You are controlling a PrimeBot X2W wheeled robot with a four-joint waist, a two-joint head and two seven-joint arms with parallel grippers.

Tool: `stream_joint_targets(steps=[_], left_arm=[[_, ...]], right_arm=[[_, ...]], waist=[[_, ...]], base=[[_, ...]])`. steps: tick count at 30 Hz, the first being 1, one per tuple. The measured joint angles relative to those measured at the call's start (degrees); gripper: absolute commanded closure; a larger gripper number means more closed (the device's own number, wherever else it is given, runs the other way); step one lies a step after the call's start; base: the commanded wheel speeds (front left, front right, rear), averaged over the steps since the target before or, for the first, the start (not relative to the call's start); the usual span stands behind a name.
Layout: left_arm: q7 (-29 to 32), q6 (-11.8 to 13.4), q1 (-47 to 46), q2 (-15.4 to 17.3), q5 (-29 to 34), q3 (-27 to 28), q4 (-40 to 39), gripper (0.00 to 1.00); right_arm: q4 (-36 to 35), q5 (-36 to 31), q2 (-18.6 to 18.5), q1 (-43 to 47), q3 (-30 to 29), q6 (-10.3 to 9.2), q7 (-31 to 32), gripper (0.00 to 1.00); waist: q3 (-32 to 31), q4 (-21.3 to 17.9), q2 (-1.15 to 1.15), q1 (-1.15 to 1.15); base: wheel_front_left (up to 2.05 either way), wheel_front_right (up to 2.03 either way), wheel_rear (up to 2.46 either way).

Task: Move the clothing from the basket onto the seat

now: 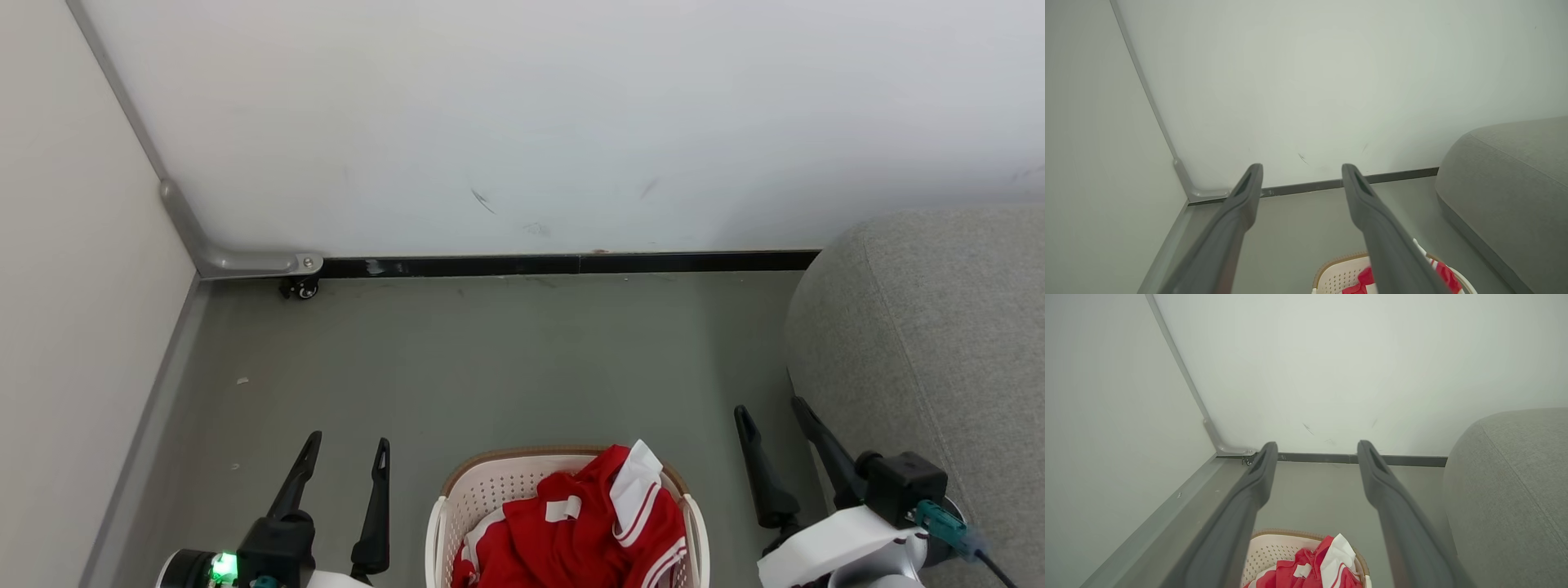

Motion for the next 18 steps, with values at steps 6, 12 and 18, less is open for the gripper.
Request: stream_joint_targets(steps=[6, 12, 18], left_arm=[[0.0, 0.0, -0.01, -0.12, -0.18, 0.08, 0.45, 0.0], [0.0, 0.34, -0.05, -0.24, -0.46, 0.27, 1.08, 0.0], [0.0, 0.51, -0.13, -0.32, -0.67, 0.52, 1.74, 0.0]], right_arm=[[0.03, 3.67, 0.0, -0.04, 0.48, 0.0, -0.01, 0.0], [0.24, 3.78, 0.0, -0.04, 1.09, 0.0, -0.01, 0.0], [0.49, 3.78, 0.0, -0.05, 1.34, 0.0, 0.0, 0.0]], waist=[[0.09, 0.0, 0.0, 0.0], [0.19, -0.07, 0.0, 0.0], [0.19, -0.17, 0.0, -0.01]], base=[[0.0, 0.0, 0.0], [0.0, 0.0, 0.0], [0.0, 0.0, 0.0]])
